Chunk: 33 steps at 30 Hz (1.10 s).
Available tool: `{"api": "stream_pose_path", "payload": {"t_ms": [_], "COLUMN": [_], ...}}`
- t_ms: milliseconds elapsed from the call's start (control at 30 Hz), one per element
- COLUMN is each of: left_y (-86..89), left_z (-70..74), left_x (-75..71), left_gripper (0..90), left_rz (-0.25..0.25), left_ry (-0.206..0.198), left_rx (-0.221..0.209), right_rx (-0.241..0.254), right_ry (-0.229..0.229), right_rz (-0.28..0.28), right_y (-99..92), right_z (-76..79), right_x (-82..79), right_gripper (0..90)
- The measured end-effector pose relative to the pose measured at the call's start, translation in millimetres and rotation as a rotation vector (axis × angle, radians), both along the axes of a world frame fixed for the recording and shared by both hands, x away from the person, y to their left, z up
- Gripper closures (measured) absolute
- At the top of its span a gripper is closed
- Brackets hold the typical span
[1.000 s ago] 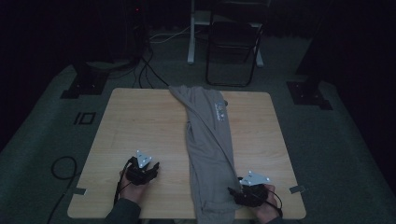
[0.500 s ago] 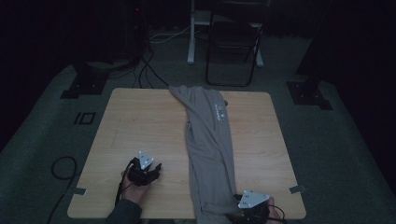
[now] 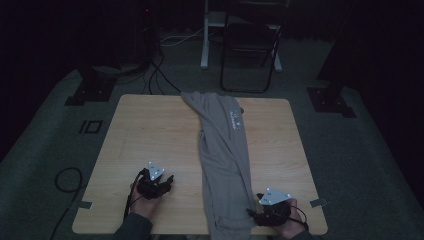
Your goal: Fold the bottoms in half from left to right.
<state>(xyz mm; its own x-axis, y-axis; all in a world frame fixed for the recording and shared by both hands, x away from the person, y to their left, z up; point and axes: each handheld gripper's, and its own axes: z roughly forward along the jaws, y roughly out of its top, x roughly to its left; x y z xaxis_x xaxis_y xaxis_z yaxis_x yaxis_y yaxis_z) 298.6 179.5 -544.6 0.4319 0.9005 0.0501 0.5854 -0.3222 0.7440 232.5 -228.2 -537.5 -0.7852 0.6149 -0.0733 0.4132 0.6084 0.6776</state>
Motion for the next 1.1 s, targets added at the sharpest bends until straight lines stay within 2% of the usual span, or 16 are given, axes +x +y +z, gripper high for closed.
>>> {"api": "stream_pose_path", "payload": {"t_ms": [33, 167, 233, 367, 433, 467, 567, 633, 667, 800, 833, 867, 900, 933, 1033, 1100], "left_y": [0.0, -0.7, -0.8, -0.7, -1.9, -1.9, -9.2, -12.4, -16.1, -43.9, -43.9, -56.1, -56.1, -63.3, -92.8, -99.5], "left_z": [0.0, 0.1, 0.1, 0.0, 0.2, 0.2, 0.3, 0.5, 0.7, 6.5, 6.5, 8.8, 8.8, 10.1, 12.2, 11.9], "left_x": [0.0, -0.7, -0.9, -0.7, -0.4, -0.4, 1.2, 1.8, 2.7, 10.1, 10.1, 13.8, 13.8, 16.2, 27.5, 30.3], "left_gripper": [47.9, 47.9, 47.9, 47.9, 47.9, 48.0, 48.3, 48.3, 48.3, 48.6, 48.7, 48.6, 48.5, 48.4, 45.1, 41.8], "left_rz": [-0.001, -0.004, -0.003, -0.004, -0.006, -0.006, -0.024, -0.032, -0.042, -0.100, -0.100, -0.124, -0.124, -0.137, -0.167, -0.168], "left_ry": [-0.001, -0.003, -0.002, -0.002, 0.000, 0.000, -0.007, -0.006, -0.006, -0.010, -0.010, -0.014, -0.014, -0.014, 0.005, 0.005], "left_rx": [0.002, 0.006, 0.006, 0.005, 0.003, 0.003, -0.004, -0.005, -0.005, -0.033, -0.033, -0.045, -0.045, -0.048, -0.065, -0.056], "right_rx": [-0.016, -0.024, -0.006, -0.015, 0.045, 0.045, 0.130, 0.133, 0.154, 0.153, 0.151, 0.152, 0.152, 0.162, 0.147, 0.137], "right_ry": [-0.001, 0.014, 0.032, 0.027, 0.030, 0.030, -0.010, -0.020, -0.033, -0.035, -0.038, -0.042, -0.042, -0.043, -0.050, -0.056], "right_rz": [0.052, 0.104, 0.153, 0.175, 0.136, 0.136, 0.033, 0.001, -0.037, -0.140, -0.165, -0.183, -0.183, -0.218, -0.252, -0.262], "right_y": [-1.6, -4.0, -6.6, -1.1, -3.4, -3.4, -5.9, -4.9, -2.2, 6.5, 9.0, 10.7, 10.7, 14.6, 22.2, 24.7], "right_z": [0.6, 1.5, 4.9, 3.0, 5.2, 5.2, 12.9, 14.0, 14.7, 12.0, 10.9, 10.5, 10.5, 9.9, 9.0, 8.9], "right_x": [-9.8, -20.8, -30.7, -36.4, -30.5, -30.5, -13.0, -7.6, 3.0, 24.3, 30.5, 34.0, 34.0, 43.9, 58.1, 62.7], "right_gripper": [31.0, 28.9, 23.4, 22.4, 24.6, 24.6, 32.4, 33.2, 38.1, 43.3, 44.4, 45.3, 45.3, 46.4, 46.9, 47.7]}}
